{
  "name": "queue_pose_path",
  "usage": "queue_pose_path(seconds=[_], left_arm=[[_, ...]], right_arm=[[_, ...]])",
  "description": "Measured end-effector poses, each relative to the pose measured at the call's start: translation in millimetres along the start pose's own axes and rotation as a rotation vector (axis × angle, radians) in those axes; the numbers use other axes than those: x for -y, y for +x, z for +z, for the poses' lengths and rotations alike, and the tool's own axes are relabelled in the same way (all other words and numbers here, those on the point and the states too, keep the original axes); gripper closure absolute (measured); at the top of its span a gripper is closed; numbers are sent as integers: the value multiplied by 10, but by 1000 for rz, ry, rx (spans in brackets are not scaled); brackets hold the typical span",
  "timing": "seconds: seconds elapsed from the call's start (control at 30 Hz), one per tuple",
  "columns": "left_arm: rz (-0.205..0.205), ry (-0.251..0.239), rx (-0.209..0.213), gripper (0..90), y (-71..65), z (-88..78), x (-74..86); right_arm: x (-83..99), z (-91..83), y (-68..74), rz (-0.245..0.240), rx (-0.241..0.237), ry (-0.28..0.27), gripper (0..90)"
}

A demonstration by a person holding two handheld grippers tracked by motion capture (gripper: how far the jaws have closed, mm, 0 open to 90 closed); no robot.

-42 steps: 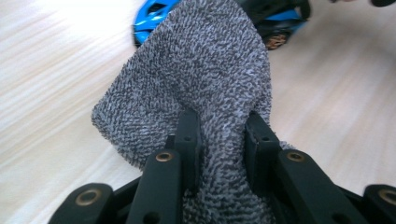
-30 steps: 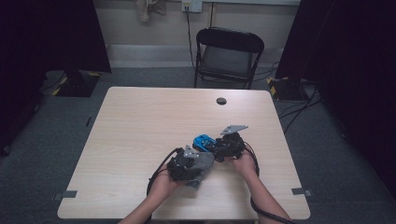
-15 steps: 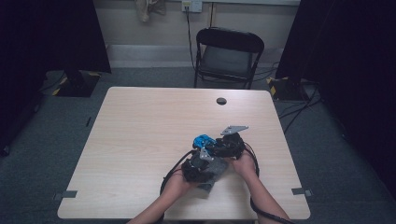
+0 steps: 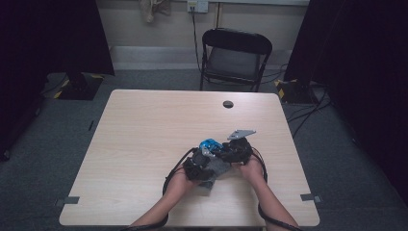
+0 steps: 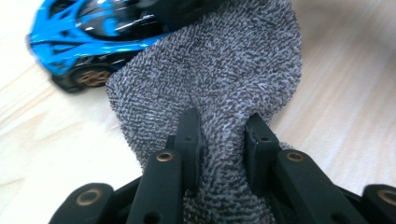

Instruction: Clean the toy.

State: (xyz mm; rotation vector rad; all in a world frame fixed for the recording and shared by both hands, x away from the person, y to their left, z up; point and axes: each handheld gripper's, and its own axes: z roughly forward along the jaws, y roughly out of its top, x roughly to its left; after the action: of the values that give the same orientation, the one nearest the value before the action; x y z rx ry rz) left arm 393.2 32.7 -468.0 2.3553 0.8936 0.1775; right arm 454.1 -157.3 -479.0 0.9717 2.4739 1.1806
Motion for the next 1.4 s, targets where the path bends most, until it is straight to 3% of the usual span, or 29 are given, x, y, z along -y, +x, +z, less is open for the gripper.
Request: queue_pose_path(seconds=[0.27,0.73,1.1,1.27,1.4], left_arm=[[-21,4,-40,715,130,-36,23],[-53,0,-68,715,267,-84,69],[-126,-11,-75,715,439,-132,121],[-110,3,-98,715,472,-144,117],[-133,-7,-95,715,512,-143,124]], right_arm=[[7,-6,0,-1,2,-2,460],[10,-9,2,0,2,-3,460],[14,-13,5,0,5,-3,460],[17,-13,7,2,6,-5,460],[20,-14,7,2,7,-6,460]])
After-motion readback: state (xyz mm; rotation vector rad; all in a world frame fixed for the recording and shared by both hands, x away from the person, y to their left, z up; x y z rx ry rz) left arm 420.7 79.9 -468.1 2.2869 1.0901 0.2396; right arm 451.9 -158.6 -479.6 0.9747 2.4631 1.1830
